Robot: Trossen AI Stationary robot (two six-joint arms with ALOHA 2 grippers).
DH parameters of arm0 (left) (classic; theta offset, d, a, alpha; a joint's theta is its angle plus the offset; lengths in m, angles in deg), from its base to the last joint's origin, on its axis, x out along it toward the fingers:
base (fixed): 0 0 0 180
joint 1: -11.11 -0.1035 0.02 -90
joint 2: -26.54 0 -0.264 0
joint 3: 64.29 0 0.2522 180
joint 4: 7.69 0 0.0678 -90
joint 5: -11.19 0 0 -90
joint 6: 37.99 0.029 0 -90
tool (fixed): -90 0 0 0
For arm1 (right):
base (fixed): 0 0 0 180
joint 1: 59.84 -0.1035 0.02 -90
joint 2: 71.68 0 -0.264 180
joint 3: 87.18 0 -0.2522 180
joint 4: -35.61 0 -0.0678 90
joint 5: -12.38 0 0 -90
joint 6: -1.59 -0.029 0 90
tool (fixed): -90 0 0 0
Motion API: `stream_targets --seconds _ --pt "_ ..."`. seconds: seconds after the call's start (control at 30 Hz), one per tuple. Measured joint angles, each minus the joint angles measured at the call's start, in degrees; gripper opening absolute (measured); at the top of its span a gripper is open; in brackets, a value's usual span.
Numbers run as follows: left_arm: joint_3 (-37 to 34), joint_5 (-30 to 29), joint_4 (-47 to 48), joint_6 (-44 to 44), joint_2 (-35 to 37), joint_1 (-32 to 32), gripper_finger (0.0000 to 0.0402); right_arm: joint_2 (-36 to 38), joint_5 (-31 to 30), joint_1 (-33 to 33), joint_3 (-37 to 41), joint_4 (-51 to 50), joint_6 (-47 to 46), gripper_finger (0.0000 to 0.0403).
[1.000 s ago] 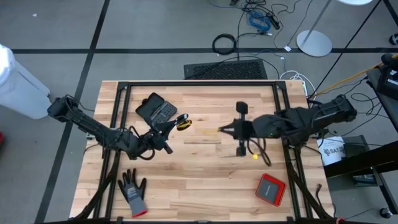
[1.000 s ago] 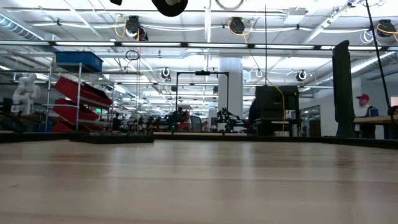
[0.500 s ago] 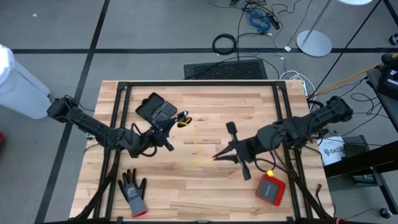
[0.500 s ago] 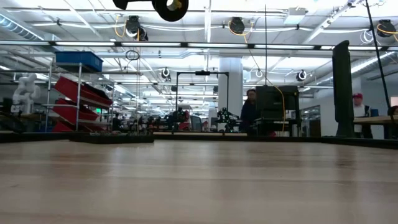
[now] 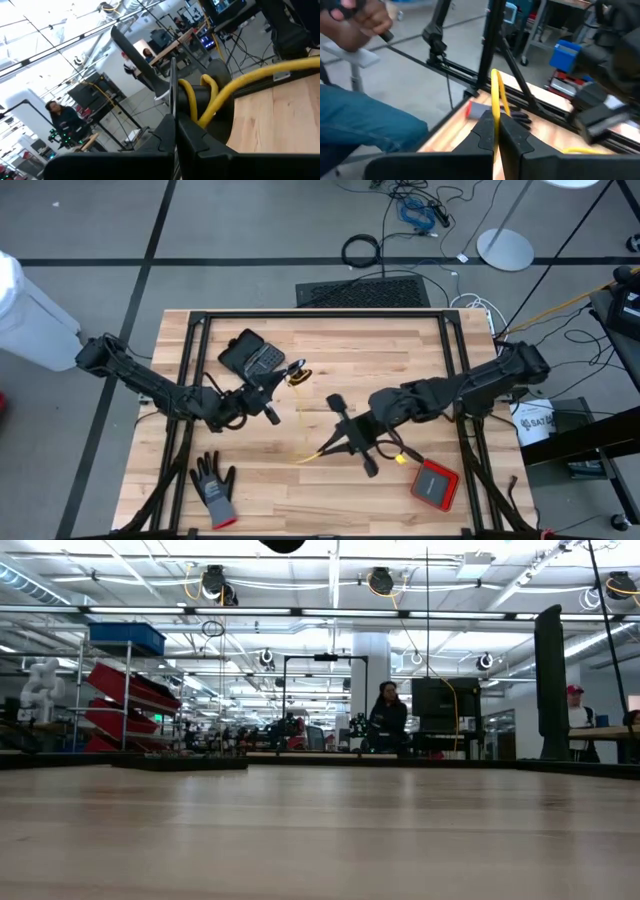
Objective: Coil cords
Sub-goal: Uncoil the yellow wire from the spool
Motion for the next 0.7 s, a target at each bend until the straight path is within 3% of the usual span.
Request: stream_targets --seconds 0.1,0.37,0.57,0.7 --pt "0.0 0.3 -0.4 0.0 0.0 0.0 0.0002 -2.4 2.5 0.4 -1.3 0.2 -0.9 0.0" --pt "0.0 2.9 -5.1 0.2 0.0 0.6 0.0002 -8.4 2.1 1.6 -6.9 -6.3 -0.2 0.0" --pt "0.0 2.8 -8.6 4.5 0.0 2.6 0.0002 -8.8 1.7 4.1 -7.5 -11.2 -0.8 0.0" --pt "0.0 2.6 -9.9 6.0 0.6 4.0 0.0002 -8.6 -2.7 5.5 -7.5 -15.5 -1.0 0.0"
